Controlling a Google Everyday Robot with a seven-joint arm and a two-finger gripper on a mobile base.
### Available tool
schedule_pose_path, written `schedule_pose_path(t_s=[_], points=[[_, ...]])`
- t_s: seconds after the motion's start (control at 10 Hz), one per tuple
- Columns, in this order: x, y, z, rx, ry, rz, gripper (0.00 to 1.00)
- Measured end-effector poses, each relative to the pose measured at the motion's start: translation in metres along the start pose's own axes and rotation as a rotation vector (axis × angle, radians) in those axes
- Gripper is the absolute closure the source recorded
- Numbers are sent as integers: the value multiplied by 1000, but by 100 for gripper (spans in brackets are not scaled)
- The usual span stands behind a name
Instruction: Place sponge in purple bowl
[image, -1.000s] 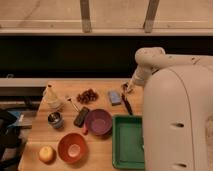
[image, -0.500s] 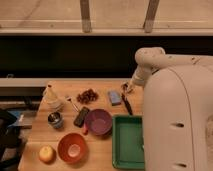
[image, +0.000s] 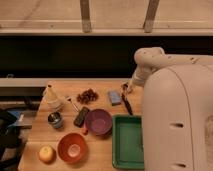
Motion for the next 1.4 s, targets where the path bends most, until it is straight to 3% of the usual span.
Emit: schedule_pose_path(t_s=[0.2, 0.4, 0.5, 0.8, 1.2, 1.4], points=[[-5, 25, -2, 5, -13, -69, 35], [-9, 71, -1, -1, -23, -191, 35], [-8, 98, 1, -16, -23, -259, 35], [2, 139, 2, -72, -20, -435, 35], [1, 142, 6, -84, -17, -442, 35], [-1, 150, 31, -108, -8, -451, 35]])
